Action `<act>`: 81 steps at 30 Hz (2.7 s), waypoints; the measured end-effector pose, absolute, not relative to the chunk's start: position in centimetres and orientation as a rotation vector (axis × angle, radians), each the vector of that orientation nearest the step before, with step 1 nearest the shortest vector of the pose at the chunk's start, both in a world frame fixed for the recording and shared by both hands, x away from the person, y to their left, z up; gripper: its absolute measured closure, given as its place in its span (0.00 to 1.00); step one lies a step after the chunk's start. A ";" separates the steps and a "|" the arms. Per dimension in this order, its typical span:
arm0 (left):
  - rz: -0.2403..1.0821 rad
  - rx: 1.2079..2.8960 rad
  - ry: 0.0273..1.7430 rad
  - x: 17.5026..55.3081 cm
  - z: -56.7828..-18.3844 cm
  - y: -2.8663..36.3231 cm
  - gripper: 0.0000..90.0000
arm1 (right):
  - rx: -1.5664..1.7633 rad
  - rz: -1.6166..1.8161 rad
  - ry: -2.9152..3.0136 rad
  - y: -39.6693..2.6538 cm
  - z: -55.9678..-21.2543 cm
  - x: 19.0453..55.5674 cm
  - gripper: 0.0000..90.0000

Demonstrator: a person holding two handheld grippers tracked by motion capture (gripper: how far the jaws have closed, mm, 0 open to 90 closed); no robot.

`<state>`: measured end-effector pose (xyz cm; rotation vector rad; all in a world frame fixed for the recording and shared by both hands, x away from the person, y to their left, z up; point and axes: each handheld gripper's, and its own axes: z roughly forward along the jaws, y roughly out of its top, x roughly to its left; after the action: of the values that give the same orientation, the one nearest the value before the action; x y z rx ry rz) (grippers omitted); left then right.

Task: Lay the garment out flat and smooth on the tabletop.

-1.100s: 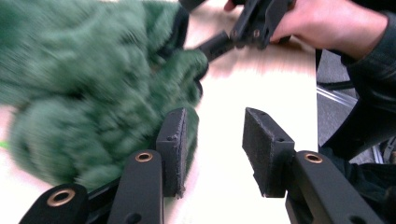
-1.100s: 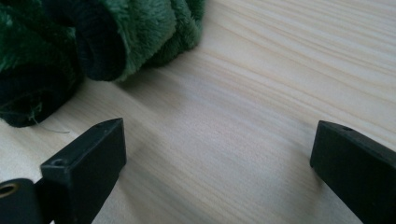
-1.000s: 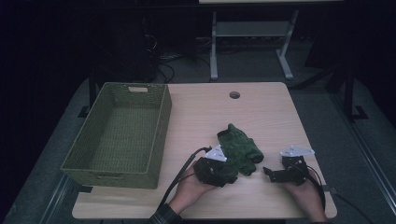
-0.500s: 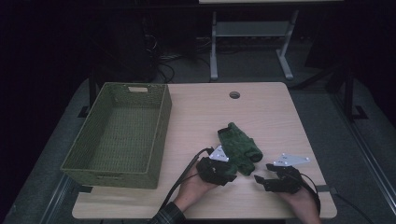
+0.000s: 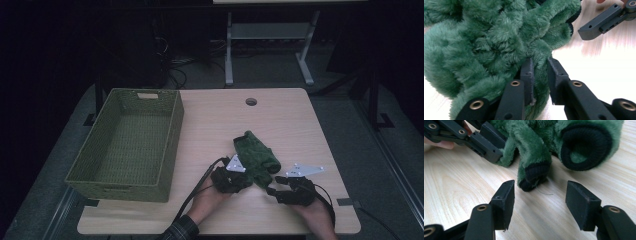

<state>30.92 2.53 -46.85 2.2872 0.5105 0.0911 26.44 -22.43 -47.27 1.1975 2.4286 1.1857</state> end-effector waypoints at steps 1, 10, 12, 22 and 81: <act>0.092 2.289 0.509 30.9 -46.9 2.5 0.88 | 1.192 1.189 2.431 -22.3 -47.3 26.5 0.46; 0.048 2.275 0.502 31.1 -47.0 2.7 0.97 | 1.187 1.174 2.447 -21.4 -47.4 27.0 0.75; 0.029 2.264 0.501 31.3 -47.0 2.8 0.97 | 1.180 1.174 2.449 -21.5 -47.4 27.1 0.87; -0.041 2.166 0.493 30.8 -44.7 4.0 0.98 | 1.183 1.187 2.417 -22.5 -46.4 26.9 0.93; 0.067 2.264 0.641 31.3 -46.3 7.6 0.98 | 1.200 1.004 2.408 -24.3 -46.7 28.4 1.00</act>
<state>31.30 7.57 -46.35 2.2639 0.6411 0.0666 28.37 -24.32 -46.71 1.1996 2.4075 1.0039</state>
